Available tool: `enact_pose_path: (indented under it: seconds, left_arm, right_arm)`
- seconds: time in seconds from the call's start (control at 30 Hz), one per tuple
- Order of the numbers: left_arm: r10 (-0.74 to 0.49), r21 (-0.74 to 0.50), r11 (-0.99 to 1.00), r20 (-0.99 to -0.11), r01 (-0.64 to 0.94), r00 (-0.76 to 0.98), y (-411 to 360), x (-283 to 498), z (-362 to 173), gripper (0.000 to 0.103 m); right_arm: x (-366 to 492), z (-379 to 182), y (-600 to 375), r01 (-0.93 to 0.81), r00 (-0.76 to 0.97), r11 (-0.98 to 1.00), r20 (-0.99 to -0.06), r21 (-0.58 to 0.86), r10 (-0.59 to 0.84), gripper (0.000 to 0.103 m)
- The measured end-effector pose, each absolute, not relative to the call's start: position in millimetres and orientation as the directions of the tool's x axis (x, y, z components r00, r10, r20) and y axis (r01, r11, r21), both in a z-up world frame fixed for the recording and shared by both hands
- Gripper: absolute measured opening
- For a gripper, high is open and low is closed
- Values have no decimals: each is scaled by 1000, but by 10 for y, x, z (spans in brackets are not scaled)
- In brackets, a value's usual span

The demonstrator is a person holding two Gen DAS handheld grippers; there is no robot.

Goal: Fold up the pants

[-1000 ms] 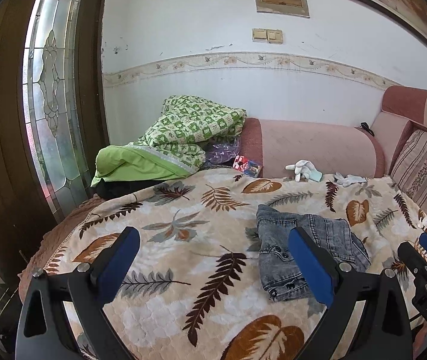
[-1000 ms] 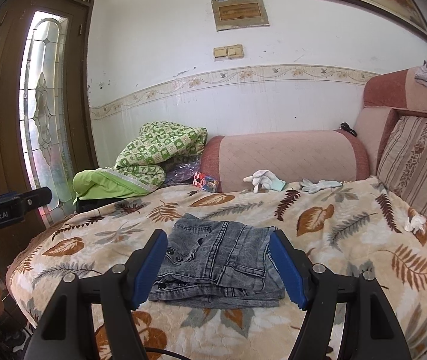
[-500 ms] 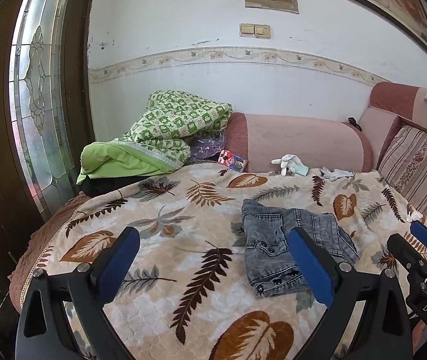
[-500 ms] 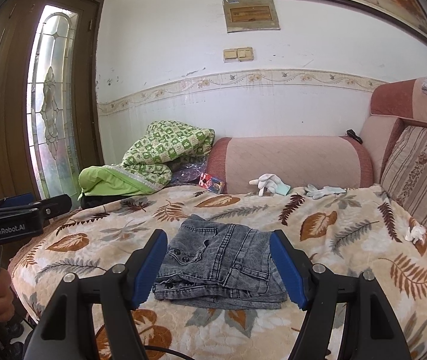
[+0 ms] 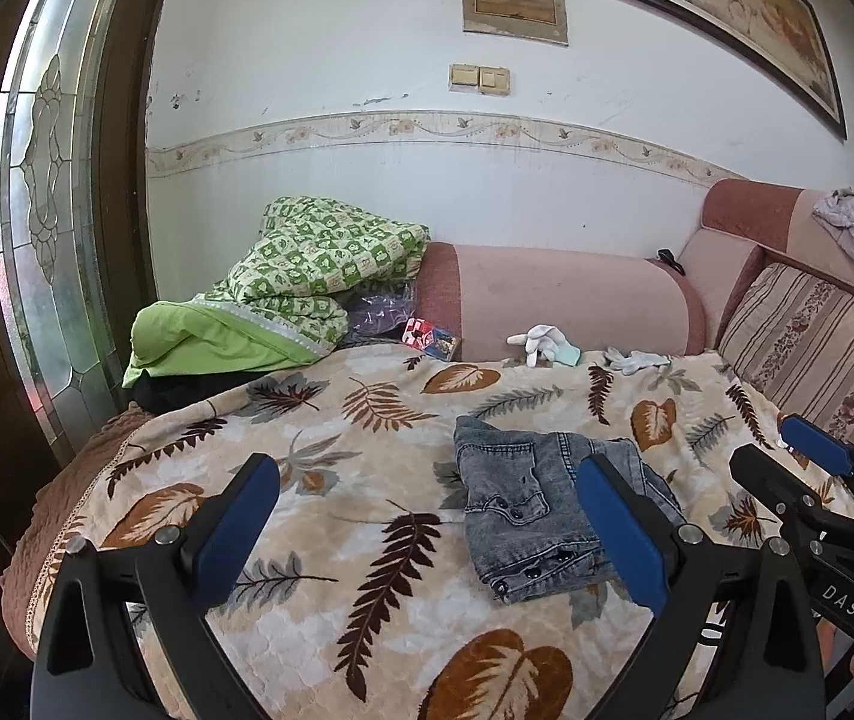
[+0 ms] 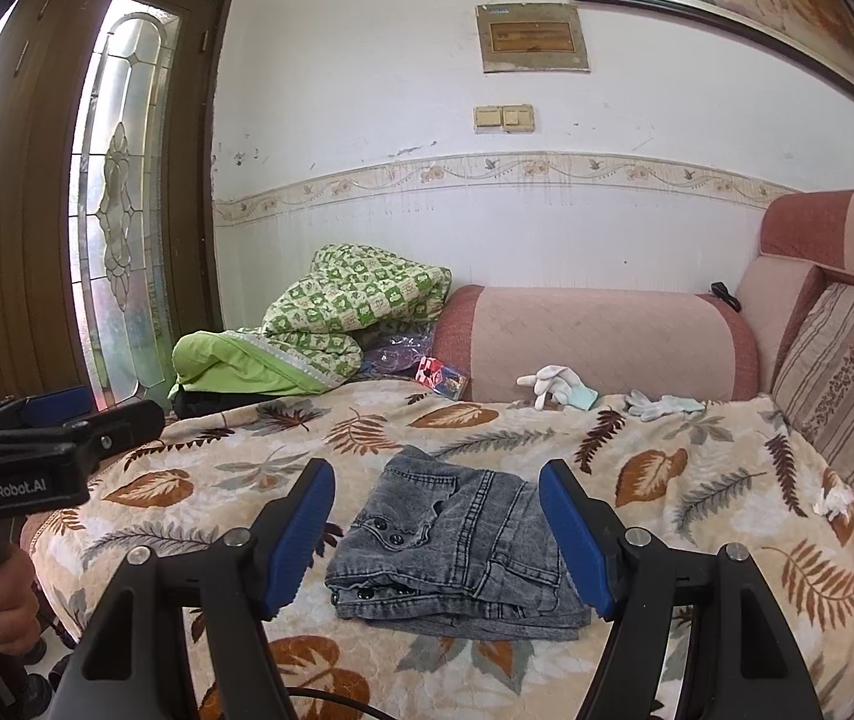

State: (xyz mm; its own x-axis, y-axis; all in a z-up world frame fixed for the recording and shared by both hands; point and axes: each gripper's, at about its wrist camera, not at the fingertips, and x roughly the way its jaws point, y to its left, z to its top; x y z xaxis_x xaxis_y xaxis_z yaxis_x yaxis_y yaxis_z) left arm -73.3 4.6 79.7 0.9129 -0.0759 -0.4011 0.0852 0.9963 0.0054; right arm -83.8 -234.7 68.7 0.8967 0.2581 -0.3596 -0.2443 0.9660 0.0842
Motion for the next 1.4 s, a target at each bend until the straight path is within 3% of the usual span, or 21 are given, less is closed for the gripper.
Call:
enact_pose_path:
  seconds: [0.7, 1.4]
  left_arm:
    - [-90, 29, 993, -462, 117, 882, 228, -530, 806, 99]
    - [-92, 139, 974, -468, 176, 879, -371, -432, 904, 99]
  right_arm:
    - [-599, 893, -1963, -257, 902, 966, -351, 31, 251, 74]
    - [-508, 818, -2650, -184, 910, 980, -363, 82, 201, 74]
